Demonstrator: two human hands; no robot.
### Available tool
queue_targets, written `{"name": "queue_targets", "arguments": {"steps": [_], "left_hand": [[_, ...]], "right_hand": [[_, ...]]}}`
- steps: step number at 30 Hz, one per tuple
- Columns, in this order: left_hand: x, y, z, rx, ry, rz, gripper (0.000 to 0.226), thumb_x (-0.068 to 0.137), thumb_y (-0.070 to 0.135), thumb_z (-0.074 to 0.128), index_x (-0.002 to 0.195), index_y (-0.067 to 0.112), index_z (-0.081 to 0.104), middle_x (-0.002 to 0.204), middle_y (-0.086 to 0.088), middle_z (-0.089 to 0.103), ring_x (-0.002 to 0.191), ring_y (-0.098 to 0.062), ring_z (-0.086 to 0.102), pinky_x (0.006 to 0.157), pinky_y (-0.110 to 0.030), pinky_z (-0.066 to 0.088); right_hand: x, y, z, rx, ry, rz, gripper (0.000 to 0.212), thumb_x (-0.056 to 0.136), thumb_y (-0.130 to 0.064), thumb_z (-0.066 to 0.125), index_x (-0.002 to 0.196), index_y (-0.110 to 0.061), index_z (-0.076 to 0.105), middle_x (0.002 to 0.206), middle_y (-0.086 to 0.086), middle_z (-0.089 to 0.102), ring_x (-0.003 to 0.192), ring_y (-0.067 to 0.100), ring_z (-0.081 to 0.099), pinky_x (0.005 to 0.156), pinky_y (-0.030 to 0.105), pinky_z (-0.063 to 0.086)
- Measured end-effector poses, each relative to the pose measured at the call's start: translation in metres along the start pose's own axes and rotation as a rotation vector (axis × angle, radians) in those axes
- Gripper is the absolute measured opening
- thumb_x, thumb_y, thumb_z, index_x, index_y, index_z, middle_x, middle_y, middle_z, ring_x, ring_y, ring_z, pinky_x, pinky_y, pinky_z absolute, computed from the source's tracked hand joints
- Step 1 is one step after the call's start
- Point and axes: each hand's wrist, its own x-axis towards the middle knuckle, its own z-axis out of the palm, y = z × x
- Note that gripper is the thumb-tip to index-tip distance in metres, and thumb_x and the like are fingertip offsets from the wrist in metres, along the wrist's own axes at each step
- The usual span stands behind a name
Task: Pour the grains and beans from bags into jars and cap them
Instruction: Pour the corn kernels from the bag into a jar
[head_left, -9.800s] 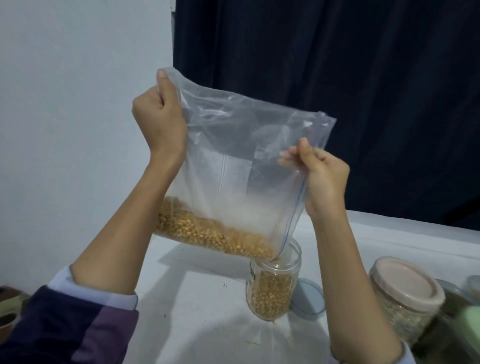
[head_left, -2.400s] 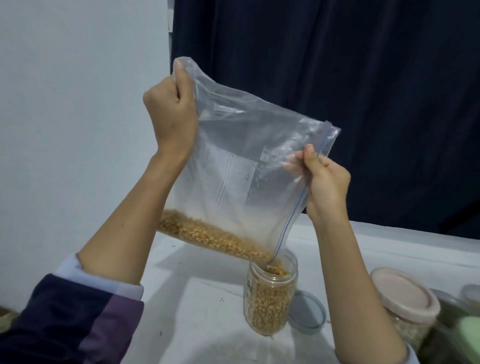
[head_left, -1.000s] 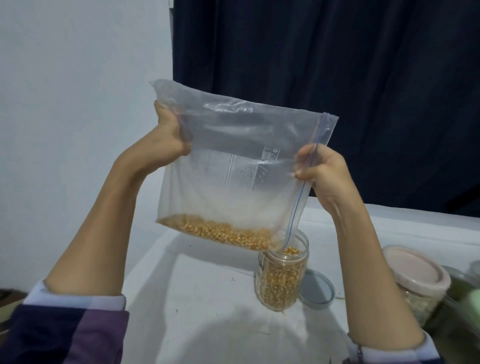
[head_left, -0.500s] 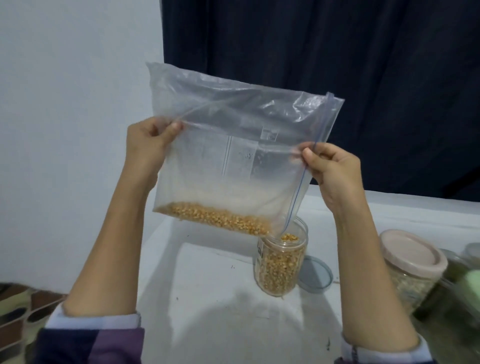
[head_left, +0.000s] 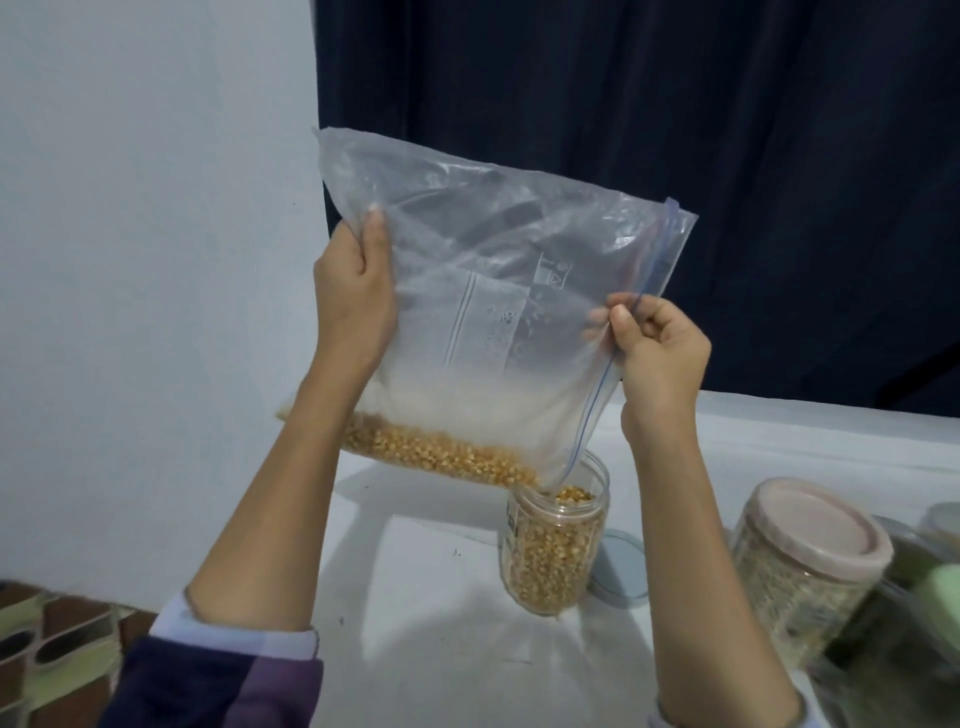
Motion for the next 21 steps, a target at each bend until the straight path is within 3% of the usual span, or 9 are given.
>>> {"name": "queue_targets", "arguments": {"steps": [6, 14, 21], "left_hand": [[0.0083, 0.0041, 0.0083, 0.046, 0.015, 0.079, 0.036, 0.104, 0.027, 0.033, 0.068, 0.021, 0.037, 0.066, 0.005, 0.041, 0.06, -0.004, 0.038, 0.055, -0.015, 0.034], [0.007, 0.0058, 0.011, 0.046, 0.062, 0.099, 0.039, 0.104, 0.022, 0.033, 0.065, 0.023, 0.034, 0.063, 0.009, 0.038, 0.051, 0.005, 0.038, 0.053, -0.011, 0.032], [0.006, 0.0018, 0.0109, 0.063, 0.101, 0.08, 0.04, 0.104, 0.023, 0.033, 0.064, 0.023, 0.032, 0.061, 0.008, 0.036, 0.049, 0.004, 0.037, 0.052, -0.012, 0.031]], "right_hand": [[0.0047, -0.0078, -0.0039, -0.015, -0.011, 0.021, 0.021, 0.094, 0.003, 0.051, 0.086, -0.011, 0.063, 0.071, 0.001, 0.068, 0.062, 0.007, 0.067, 0.071, 0.022, 0.056], [0.0095, -0.0096, -0.0051, 0.001, -0.013, 0.032, 0.02, 0.093, 0.004, 0.053, 0.085, -0.012, 0.064, 0.066, -0.004, 0.07, 0.067, 0.009, 0.068, 0.08, 0.025, 0.055], [0.0078, -0.01, -0.0022, 0.046, -0.056, 0.048, 0.02, 0.092, 0.006, 0.054, 0.084, -0.01, 0.064, 0.066, -0.003, 0.07, 0.065, 0.008, 0.067, 0.074, 0.02, 0.053]]}}
